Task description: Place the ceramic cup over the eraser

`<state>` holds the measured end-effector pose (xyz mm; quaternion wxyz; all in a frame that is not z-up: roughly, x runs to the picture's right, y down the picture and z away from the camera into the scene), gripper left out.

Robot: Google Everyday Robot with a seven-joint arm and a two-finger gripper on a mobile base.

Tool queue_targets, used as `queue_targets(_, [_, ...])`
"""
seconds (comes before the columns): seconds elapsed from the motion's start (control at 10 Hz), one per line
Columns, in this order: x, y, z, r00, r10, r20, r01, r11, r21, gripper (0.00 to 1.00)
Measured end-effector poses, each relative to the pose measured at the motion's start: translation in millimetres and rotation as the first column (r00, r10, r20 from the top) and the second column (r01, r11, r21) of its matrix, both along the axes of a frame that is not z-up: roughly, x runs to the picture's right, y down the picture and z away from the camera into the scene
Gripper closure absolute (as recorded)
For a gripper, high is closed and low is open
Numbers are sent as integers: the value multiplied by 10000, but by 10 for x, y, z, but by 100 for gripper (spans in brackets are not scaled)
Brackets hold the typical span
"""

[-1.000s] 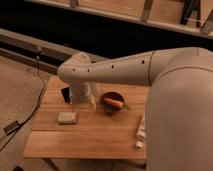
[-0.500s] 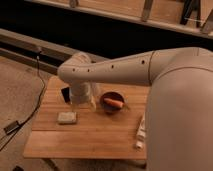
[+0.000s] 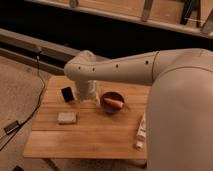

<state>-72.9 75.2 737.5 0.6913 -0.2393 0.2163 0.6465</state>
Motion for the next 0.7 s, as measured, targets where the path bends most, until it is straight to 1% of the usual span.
queue_targets(0.2, [193, -130, 215, 10000, -80, 59, 79, 9999, 144, 35])
queue_targets(0.4, [272, -249, 388, 9994, -209, 282, 205, 9996, 174, 35])
queue_targets(0.5, [287, -323, 485, 9983, -361, 462, 356, 9993, 115, 35])
queue_targets(0.7, [261, -445, 612, 9947, -673, 771, 676, 9977, -5, 35])
